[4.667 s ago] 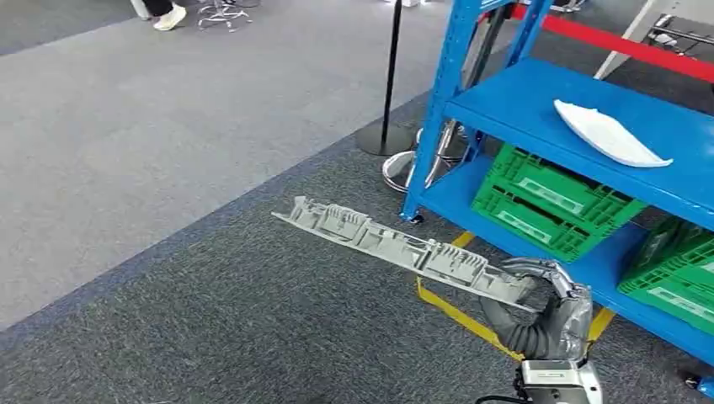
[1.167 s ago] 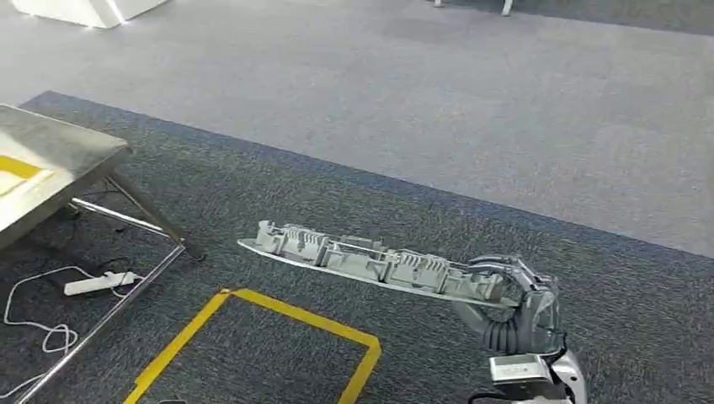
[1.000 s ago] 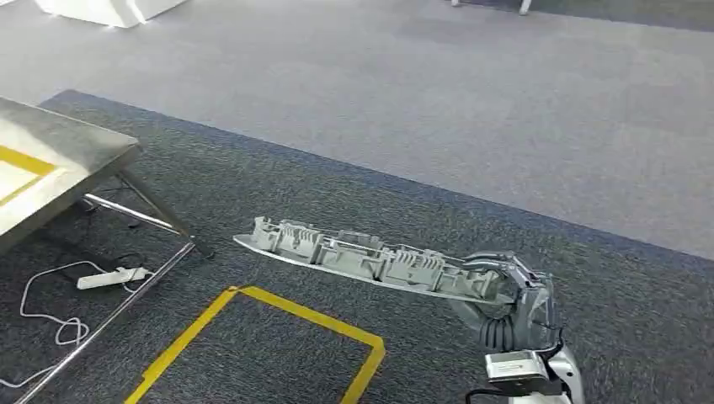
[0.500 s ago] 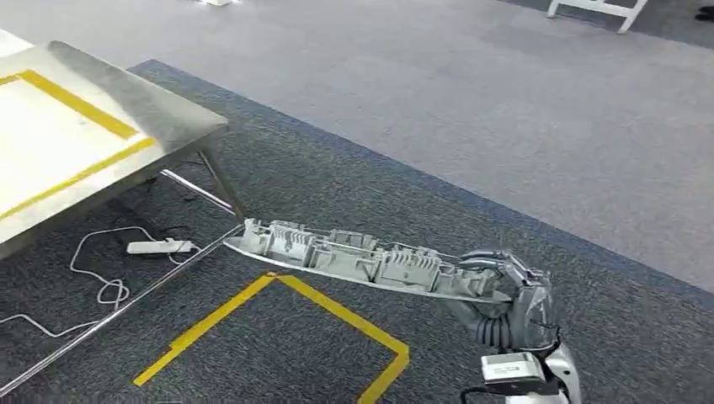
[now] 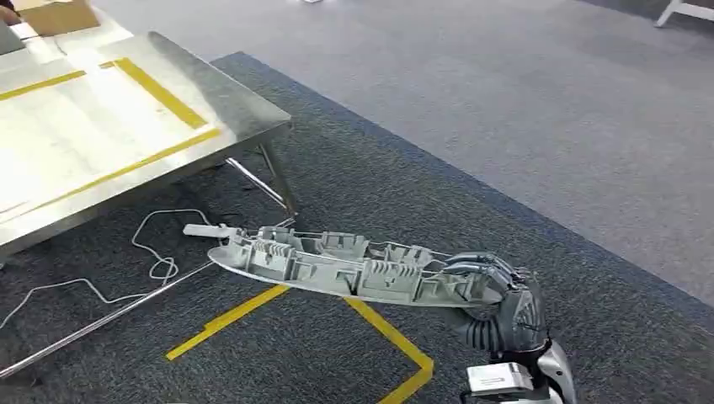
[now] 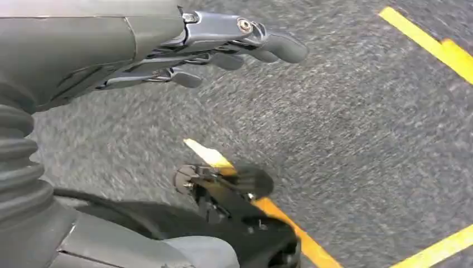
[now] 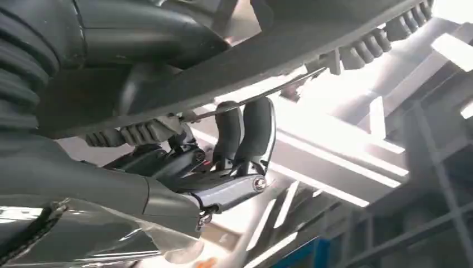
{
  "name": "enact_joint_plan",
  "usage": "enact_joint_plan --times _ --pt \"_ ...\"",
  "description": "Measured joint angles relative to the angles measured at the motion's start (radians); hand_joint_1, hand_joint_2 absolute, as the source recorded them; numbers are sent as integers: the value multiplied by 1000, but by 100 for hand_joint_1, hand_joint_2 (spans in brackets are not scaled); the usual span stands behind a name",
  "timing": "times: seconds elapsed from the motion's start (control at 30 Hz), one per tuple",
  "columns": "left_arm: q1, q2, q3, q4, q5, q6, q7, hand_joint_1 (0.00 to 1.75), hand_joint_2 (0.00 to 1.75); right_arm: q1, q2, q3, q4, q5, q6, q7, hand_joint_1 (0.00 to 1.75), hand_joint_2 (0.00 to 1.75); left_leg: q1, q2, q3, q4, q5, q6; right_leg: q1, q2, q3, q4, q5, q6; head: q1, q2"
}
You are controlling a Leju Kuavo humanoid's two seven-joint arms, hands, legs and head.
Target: Take the parts from the cabinet and place them on the table.
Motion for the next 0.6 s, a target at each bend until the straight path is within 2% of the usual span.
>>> enact_joint_plan --times 0.03,0.07,0.1,0.13,0.17,0.2,0.23,0.27,0.3,0.33,0.4,0.43,0.47,0.5,0.53,0.57,0.6 --pt "-2 0 0 0 -6 -1 0 0 175 -2 -2 6 -1 11 6 -8 175 175 4 9 -40 81 -33 -3 2 -18 4 0 -4 -4 -2 0" --pt "-3 0 0 0 -9 -2 0 0 175 -4 -3 15 -1 25 9 -13 175 175 7 11 -71 141 -46 -7 2 -33 7 0 -8 -4 -1 0" --pt "-2 0 0 0 -13 -4 2 0 175 -8 -5 27 -1 41 13 -18 175 175 10 12 -82 156 -38 -8 2 -46 11 0 -12 -4 -2 0" --pt "-1 2 0 0 -16 -5 4 0 175 -13 -8 38 0 51 13 -19 175 175 11 14 -71 131 -9 -9 2 -57 16 0 -16 -4 -2 0" --pt "-1 3 0 0 -18 -6 5 0 175 -18 -10 52 0 63 14 -21 175 175 11 19 -40 61 39 -6 3 -70 23 0 -20 -2 -2 0" --pt "-1 4 0 0 -20 -8 5 0 175 -23 -11 66 0 70 14 -21 175 175 10 32 1 -25 85 -1 3 -80 31 0 -25 0 -3 0" --pt "-2 6 0 0 -23 -8 5 0 175 -26 -12 77 -1 76 14 -21 175 175 3 73 39 -109 115 9 4 -90 36 -2 -30 4 -2 0" --pt "-6 8 0 0 -24 -8 7 0 175 -29 -12 87 0 81 14 -21 175 175 -14 112 47 -122 93 16 11 -101 40 -2 -35 11 -1 0" --pt "-9 8 0 0 -25 -8 7 0 175 -32 -13 91 0 83 13 -21 175 175 -16 105 47 -131 93 23 11 -109 38 -3 -36 16 -5 0" --pt "-8 9 0 0 -26 -8 8 0 175 -36 -14 97 0 86 13 -20 175 175 -17 95 43 -131 93 25 12 -121 41 -5 -37 21 -1 0" --pt "-6 9 0 0 -26 -7 10 0 175 -47 -14 109 0 89 11 -18 175 175 -16 68 49 -144 92 35 14 -147 60 -19 -43 34 -1 0" --pt "-1 6 0 0 -27 -7 10 0 175 -51 -15 113 0 88 9 -14 175 175 -5 57 67 -159 98 41 8 -124 57 -12 -53 37 0 0" --pt "-3 9 0 0 -27 -6 10 0 175 -54 -15 115 1 86 2 -11 175 175 -2 47 74 -165 98 48 9 -67 40 31 -71 37 7 0" --pt "-7 9 0 0 -27 -4 10 0 175 -54 -15 117 1 84 -4 -9 175 175 0 33 74 -165 98 52 9 -38 0 102 -101 38 10 0" --pt "-9 9 0 0 -28 -4 10 0 175 -53 -15 119 1 79 -10 -6 175 175 0 19 74 -165 95 56 9 -24 -49 188 -134 39 13 0" --pt "-9 8 0 0 -28 -4 10 0 175 -53 -15 120 3 79 -13 -3 175 175 -1 5 75 -165 93 59 9 -18 -98 260 -154 41 12 0" --pt "-8 6 0 0 -28 -4 10 0 175 -53 -15 121 5 79 -13 -1 175 175 -2 -11 78 -164 92 58 10 -17 -130 293 -149 43 12 0"
